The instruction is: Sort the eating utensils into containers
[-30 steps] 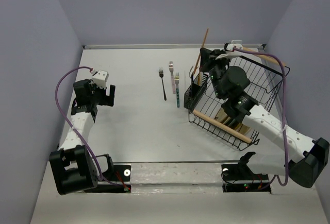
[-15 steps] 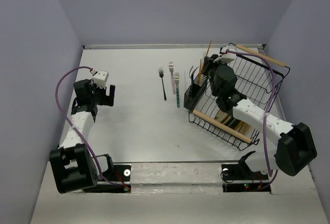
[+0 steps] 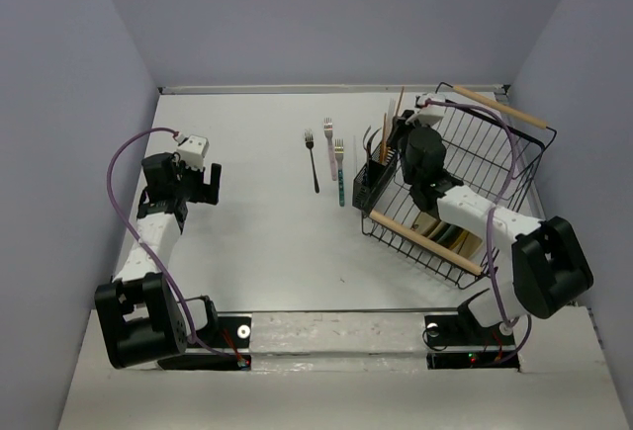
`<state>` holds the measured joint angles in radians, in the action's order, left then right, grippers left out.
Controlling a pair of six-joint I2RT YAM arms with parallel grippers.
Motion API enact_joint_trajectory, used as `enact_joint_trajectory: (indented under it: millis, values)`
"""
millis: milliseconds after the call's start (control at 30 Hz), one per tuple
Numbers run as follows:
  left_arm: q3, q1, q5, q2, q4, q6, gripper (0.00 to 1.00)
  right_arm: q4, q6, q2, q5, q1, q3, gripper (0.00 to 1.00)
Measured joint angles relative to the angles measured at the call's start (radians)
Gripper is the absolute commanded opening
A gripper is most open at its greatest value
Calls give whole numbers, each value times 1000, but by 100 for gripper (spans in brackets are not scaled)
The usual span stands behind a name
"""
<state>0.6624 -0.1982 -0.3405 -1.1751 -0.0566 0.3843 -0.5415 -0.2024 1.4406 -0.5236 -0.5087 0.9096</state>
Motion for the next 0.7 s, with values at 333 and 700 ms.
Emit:
enact_joint_trajectory:
  millis: [333,700]
  values:
    - [0,0,0,-21,-2,0,99,-6,-32,72,66,0,-33,11]
    - [0,0,0,-25,-6,0,99,25,-36,11,113,0,-75,40]
